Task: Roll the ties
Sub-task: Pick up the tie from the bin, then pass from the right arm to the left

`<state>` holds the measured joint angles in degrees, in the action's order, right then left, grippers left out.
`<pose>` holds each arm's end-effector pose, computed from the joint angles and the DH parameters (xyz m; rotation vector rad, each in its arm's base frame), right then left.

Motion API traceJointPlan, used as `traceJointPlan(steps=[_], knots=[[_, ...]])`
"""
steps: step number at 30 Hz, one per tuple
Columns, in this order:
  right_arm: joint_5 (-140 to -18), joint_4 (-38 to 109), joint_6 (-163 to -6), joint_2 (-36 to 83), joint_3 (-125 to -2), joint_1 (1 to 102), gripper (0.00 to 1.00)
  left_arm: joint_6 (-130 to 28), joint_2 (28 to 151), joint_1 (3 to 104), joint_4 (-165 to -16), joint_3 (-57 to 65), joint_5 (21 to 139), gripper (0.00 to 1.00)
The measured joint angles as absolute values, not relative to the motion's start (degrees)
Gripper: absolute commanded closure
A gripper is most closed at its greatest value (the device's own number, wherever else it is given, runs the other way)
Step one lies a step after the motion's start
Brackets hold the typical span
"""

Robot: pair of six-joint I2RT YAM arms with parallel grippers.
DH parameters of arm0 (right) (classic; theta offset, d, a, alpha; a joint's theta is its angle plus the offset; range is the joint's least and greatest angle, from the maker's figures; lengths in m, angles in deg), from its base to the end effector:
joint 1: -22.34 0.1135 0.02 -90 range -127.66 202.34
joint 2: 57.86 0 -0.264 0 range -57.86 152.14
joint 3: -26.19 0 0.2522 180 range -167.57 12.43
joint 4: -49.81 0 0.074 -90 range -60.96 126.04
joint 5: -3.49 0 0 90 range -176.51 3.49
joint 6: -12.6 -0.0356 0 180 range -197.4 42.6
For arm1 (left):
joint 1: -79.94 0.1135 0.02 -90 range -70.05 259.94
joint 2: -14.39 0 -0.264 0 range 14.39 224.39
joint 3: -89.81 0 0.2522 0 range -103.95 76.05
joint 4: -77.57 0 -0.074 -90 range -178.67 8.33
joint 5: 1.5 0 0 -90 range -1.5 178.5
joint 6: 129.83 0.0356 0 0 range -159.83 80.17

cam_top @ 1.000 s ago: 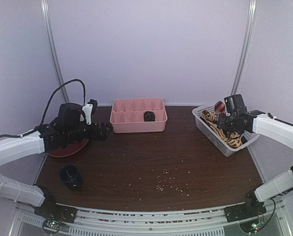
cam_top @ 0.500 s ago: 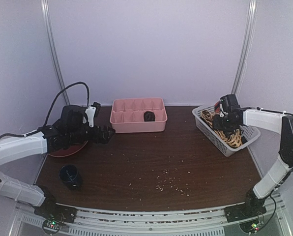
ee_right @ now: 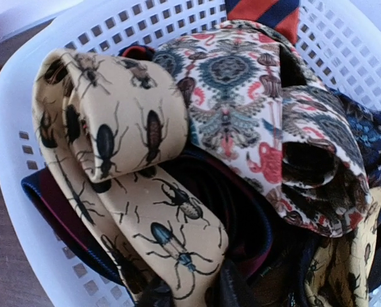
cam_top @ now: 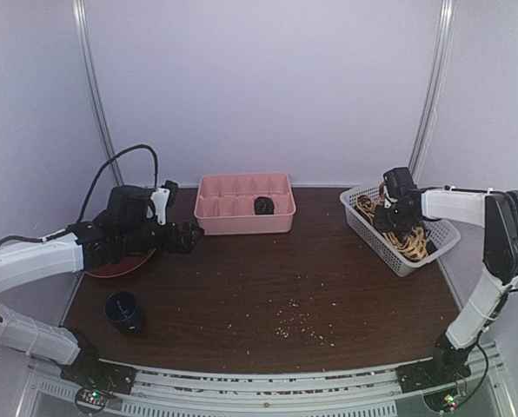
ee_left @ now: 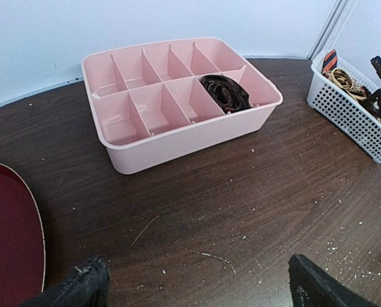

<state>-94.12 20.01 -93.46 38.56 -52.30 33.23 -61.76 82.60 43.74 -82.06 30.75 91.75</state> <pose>0.3573 0.0639 0.2173 0.1695 2.3891 0.0608 0.2161 -0.1557 0.2646 0.2300 2.1213 -0.5513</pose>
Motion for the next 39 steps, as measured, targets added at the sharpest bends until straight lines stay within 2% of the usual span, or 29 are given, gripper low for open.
traceJointPlan(steps=[6, 19, 27, 32, 39], knots=[[-99.9, 18.5, -94.2, 36.9, -52.9, 33.3, 0.99, -61.8, 81.7, 43.7, -80.9, 30.7, 92.5, 0.02], [-104.7, 17.7, -96.2, 21.9, -52.8, 34.0, 1.00, -62.5, 79.5, 43.8, -80.4, 30.7, 92.9, 0.04], [-93.2, 20.8, -100.2, 9.5, -52.9, 41.5, 1.00, -64.5, 77.6, 43.8, -80.4, 30.7, 91.2, 0.12], [-83.0, 28.5, -103.8, 2.5, -53.1, 48.5, 1.00, -65.7, 74.9, 43.8, -81.7, 30.7, 88.2, 0.22], [-69.3, 42.9, -111.9, -0.6, -49.9, 54.9, 1.00, -67.0, 71.4, 43.8, -86.1, 32.0, 81.6, 0.37]])
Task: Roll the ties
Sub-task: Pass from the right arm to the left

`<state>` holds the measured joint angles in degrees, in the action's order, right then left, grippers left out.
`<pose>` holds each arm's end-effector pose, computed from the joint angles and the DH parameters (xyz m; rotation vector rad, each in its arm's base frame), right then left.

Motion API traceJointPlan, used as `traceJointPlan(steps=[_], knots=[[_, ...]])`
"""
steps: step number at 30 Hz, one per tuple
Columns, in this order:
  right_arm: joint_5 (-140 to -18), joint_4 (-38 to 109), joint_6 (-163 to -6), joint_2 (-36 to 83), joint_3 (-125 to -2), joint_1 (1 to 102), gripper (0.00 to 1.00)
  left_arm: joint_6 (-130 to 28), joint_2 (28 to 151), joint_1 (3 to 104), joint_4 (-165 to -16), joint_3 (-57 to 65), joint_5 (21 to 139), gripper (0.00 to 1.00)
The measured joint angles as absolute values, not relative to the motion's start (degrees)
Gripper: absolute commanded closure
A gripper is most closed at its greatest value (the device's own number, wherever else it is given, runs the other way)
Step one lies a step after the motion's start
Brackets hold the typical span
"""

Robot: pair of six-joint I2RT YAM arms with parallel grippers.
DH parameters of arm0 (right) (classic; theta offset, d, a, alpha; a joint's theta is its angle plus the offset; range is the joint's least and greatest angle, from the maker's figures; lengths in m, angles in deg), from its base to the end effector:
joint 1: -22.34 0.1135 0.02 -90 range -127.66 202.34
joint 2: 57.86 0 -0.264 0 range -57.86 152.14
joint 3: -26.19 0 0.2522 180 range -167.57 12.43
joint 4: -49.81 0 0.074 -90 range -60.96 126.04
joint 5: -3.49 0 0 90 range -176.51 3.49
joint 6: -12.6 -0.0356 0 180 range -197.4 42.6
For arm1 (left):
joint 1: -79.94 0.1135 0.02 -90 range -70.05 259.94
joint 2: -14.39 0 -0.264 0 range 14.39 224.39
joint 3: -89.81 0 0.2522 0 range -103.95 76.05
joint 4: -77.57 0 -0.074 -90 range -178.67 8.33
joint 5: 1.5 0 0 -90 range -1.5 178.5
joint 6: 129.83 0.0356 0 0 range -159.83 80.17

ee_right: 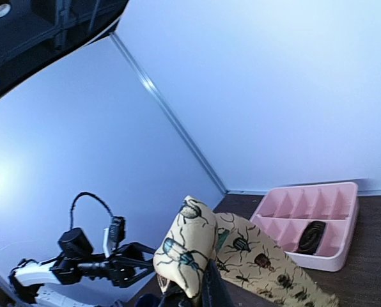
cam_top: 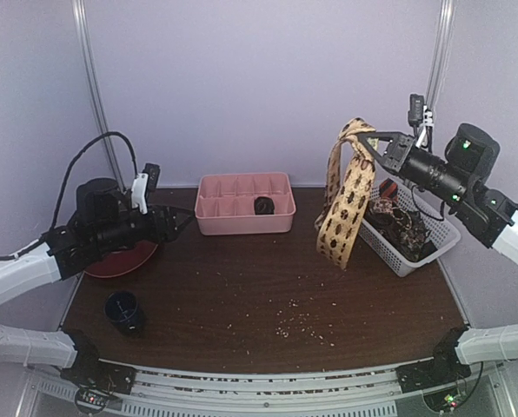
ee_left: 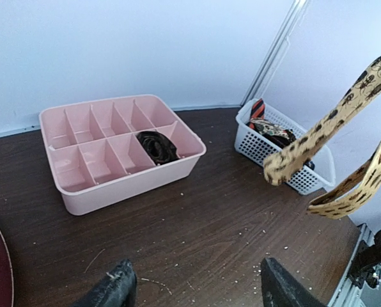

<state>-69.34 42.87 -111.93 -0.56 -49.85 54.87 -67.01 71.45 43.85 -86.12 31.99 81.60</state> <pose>0.1815 0.1282 0.4388 -0.2445 1.4575 1.1705 0.1865 -0.1413 0.3091 0.2382 1.9188 -0.8688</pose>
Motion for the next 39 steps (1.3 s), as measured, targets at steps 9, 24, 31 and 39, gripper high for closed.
traceJointPlan(steps=[9, 24, 31, 39], knots=[[-61.4, 54.3, -119.7, 6.4, -48.0, 62.0, 1.00, -64.1, 71.3, 37.2, -92.4, 34.5, 78.6, 0.41], [-78.6, 33.3, -108.8, 15.0, -43.7, 63.4, 1.00, -66.5, 84.1, 30.3, -99.8, 39.5, 84.0, 0.42], [-83.8, 27.2, -106.1, 14.0, -40.0, 63.4, 1.00, -70.8, 96.6, 29.9, -102.1, 38.3, 90.0, 0.42], [-84.2, 29.4, -106.2, 10.4, -34.5, 63.4, 1.00, -75.6, 111.3, 29.6, -106.6, 29.5, 94.0, 0.50]])
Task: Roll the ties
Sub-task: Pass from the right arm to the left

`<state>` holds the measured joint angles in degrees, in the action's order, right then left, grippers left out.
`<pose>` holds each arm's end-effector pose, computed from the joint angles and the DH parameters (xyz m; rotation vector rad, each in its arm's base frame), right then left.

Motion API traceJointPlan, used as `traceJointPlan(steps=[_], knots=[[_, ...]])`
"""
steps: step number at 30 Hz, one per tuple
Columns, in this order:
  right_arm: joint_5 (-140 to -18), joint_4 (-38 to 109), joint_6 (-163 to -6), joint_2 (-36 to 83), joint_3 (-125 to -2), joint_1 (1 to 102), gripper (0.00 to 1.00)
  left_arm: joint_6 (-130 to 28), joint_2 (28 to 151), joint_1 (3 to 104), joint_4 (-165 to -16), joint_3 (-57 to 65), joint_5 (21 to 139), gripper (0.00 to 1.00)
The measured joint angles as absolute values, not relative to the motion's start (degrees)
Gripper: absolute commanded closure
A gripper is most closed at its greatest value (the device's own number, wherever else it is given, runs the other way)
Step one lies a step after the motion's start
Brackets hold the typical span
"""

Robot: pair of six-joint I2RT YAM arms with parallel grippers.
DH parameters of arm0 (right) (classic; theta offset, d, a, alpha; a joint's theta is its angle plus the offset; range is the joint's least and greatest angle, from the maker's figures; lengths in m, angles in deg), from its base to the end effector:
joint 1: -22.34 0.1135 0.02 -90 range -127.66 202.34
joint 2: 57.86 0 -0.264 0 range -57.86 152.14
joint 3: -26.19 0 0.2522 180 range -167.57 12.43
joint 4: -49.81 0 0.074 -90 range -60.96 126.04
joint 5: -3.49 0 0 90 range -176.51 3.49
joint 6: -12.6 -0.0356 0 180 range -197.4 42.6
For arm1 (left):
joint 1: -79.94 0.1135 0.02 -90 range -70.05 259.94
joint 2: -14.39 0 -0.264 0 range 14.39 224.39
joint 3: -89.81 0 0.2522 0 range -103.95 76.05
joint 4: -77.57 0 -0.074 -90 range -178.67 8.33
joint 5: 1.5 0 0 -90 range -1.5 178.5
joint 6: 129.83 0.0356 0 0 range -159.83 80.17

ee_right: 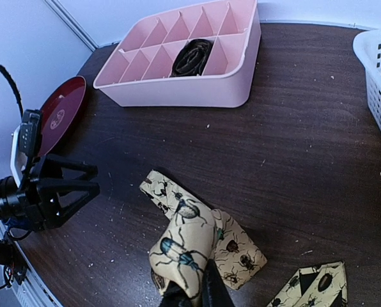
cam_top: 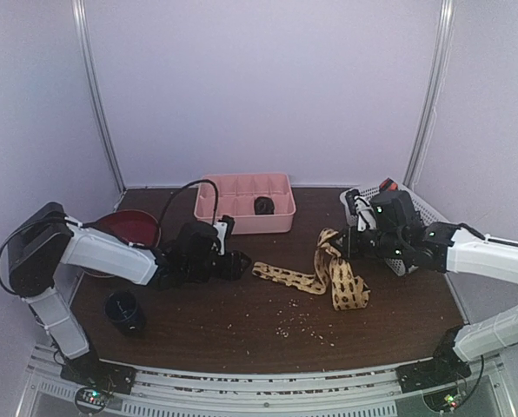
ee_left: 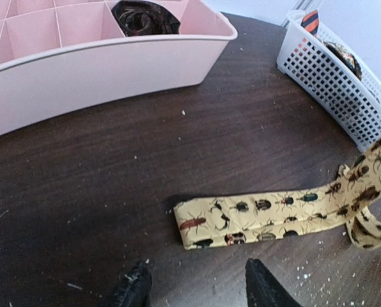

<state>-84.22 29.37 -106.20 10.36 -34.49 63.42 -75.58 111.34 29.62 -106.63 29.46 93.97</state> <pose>0.2017 0.1777 0.2742 -0.2563 2.1402 0.7773 0.2241 -0.2648 0.1666 0.2252 2.2243 -0.7604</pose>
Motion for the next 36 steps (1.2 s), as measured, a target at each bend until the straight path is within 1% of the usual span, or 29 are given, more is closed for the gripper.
traceJointPlan(steps=[5, 9, 14, 15, 16, 19, 20, 24, 26, 28, 29, 31, 32, 34, 36], knots=[[-83.5, 30.5, -106.3, 10.1, -31.5, 63.4, 1.00, -81.6, 117.9, 29.6, -111.5, 26.6, 95.7, 0.51], [-83.3, 30.7, -106.2, 10.0, -30.8, 63.4, 1.00, -85.4, 123.8, 29.6, -112.3, 23.0, 95.2, 0.53], [-83.2, 30.7, -106.1, 9.8, -30.7, 63.4, 1.00, -88.2, 128.9, 29.6, -112.6, 19.4, 93.7, 0.57], [-83.1, 30.8, -106.1, 9.8, -30.6, 63.4, 1.00, -88.5, 129.5, 29.6, -112.6, 19.0, 93.5, 0.59], [-83.0, 31.0, -106.1, 9.7, -30.6, 63.4, 1.00, -88.8, 129.9, 29.6, -112.6, 18.7, 93.4, 0.64], [-82.8, 31.5, -106.1, 9.5, -30.1, 63.4, 1.00, -90.0, 130.6, 29.6, -112.5, 18.2, 93.2, 0.92], [-82.8, 31.6, -106.1, 9.5, -30.1, 63.4, 1.00, -89.9, 130.6, 29.6, -112.3, 18.2, 93.3, 1.00], [-82.5, 31.9, -106.1, 9.5, -29.9, 63.4, 1.00, -89.8, 129.8, 29.6, -110.7, 18.8, 94.6, 1.00], [-82.1, 32.4, -106.3, 9.5, -29.4, 63.4, 0.99, -89.2, 127.4, 29.6, -108.2, 20.1, 96.3, 1.00], [-81.3, 33.0, -106.4, 9.7, -28.5, 63.4, 0.95, -88.3, 123.3, 29.6, -104.8, 21.6, 98.9, 1.00], [-80.8, 33.1, -106.5, 10.0, -28.1, 63.4, 0.91, -87.7, 119.9, 29.6, -102.6, 22.7, 100.8, 1.00], [-79.7, 33.2, -107.0, 11.3, -28.0, 63.4, 0.79, -86.9, 113.3, 29.6, -99.0, 24.4, 104.6, 1.00], [-79.1, 33.3, -107.1, 12.5, -28.0, 63.4, 0.74, -86.7, 110.5, 29.6, -97.6, 25.0, 106.2, 1.00], [-78.3, 32.9, -107.7, 14.6, -28.1, 63.4, 0.67, -86.3, 104.6, 29.6, -94.9, 26.2, 109.9, 1.00], [-78.6, 31.7, -108.7, 16.7, -28.6, 63.4, 0.62, -86.2, 100.0, 29.6, -92.2, 27.7, 113.1, 1.00]])
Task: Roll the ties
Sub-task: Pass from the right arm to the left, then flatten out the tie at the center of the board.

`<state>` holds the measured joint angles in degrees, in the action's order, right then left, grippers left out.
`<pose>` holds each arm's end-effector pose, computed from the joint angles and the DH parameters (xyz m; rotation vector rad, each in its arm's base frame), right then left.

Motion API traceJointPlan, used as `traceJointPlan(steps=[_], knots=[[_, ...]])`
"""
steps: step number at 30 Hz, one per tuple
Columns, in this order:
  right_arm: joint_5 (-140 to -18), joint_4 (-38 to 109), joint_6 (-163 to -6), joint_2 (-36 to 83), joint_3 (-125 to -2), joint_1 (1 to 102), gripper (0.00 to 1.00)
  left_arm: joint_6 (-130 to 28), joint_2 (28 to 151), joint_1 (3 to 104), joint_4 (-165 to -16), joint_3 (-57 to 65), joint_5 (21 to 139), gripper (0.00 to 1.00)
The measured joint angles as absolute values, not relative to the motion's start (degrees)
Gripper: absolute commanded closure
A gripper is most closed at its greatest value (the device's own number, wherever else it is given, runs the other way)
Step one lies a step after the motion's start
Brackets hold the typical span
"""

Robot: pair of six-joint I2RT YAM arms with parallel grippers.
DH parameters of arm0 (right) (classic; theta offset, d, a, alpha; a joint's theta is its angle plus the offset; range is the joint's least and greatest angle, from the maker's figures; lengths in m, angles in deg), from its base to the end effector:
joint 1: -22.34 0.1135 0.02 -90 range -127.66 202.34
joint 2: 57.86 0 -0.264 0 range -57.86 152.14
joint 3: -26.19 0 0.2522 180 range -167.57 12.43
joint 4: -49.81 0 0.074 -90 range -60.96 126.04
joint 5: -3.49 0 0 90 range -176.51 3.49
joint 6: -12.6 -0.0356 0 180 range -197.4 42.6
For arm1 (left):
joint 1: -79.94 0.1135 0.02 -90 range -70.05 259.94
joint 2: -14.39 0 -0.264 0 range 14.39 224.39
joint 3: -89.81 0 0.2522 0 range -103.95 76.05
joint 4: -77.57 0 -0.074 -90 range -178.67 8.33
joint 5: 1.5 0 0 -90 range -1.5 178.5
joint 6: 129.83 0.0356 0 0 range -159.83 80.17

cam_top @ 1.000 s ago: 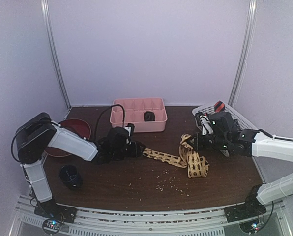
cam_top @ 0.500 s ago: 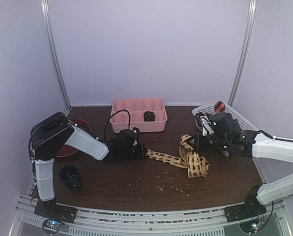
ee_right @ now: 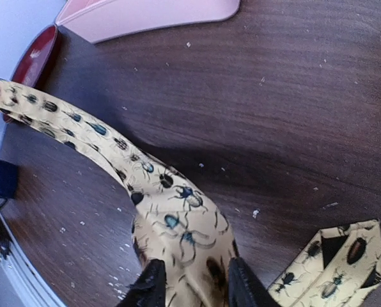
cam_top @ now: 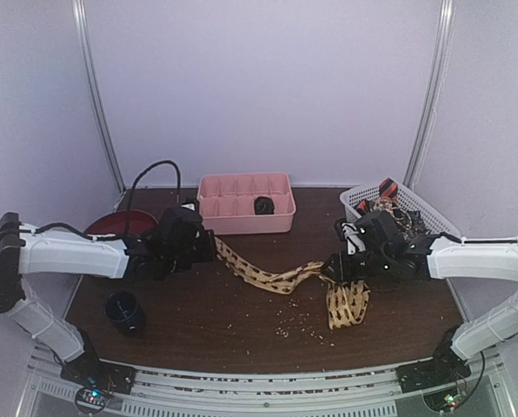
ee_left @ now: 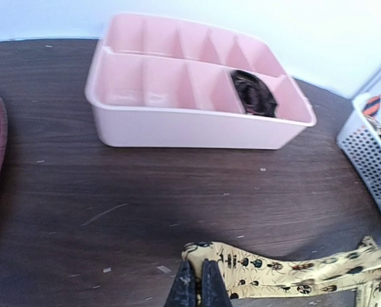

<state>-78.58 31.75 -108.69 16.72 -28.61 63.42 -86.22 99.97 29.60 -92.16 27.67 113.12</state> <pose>0.2029 0.1834 0.2156 -0.2809 2.3428 0.8134 0.2153 -0.2365 0.2174 -0.1754 2.1406 -0.5436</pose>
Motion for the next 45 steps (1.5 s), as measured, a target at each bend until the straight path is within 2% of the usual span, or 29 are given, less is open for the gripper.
traceJointPlan(steps=[5, 14, 27, 29, 33, 36, 42, 45], knots=[[-85.3, 26.1, -111.6, 18.1, -30.5, 63.5, 0.57, -86.4, 93.1, 29.6, -84.1, 31.6, 118.8, 1.00], [-100.3, 17.5, -113.0, 21.2, -32.3, 61.6, 0.54, -86.5, 84.9, 29.6, -77.2, 34.6, 124.1, 1.00], [-96.8, 23.2, -111.0, 32.8, -30.5, 56.6, 0.46, -86.2, 80.1, 29.6, -76.6, 36.4, 125.0, 1.00], [-96.4, 24.3, -110.6, 33.9, -31.3, 56.5, 0.51, -86.2, 80.0, 29.6, -76.5, 36.4, 124.9, 1.00], [-95.4, 27.5, -110.1, 35.4, -31.8, 56.4, 0.82, -86.2, 79.9, 29.6, -76.6, 36.4, 124.7, 1.00], [-94.9, 29.0, -109.8, 35.7, -31.9, 56.3, 0.97, -86.2, 79.9, 29.6, -76.6, 36.4, 124.6, 1.00], [-97.9, 26.1, -110.6, 33.1, -31.8, 56.3, 1.00, -85.2, 79.8, 29.6, -76.5, 36.3, 123.6, 1.00], [-102.8, 22.9, -112.3, 26.6, -31.5, 56.2, 1.00, -84.7, 79.2, 29.6, -75.4, 35.9, 122.9, 1.00]])
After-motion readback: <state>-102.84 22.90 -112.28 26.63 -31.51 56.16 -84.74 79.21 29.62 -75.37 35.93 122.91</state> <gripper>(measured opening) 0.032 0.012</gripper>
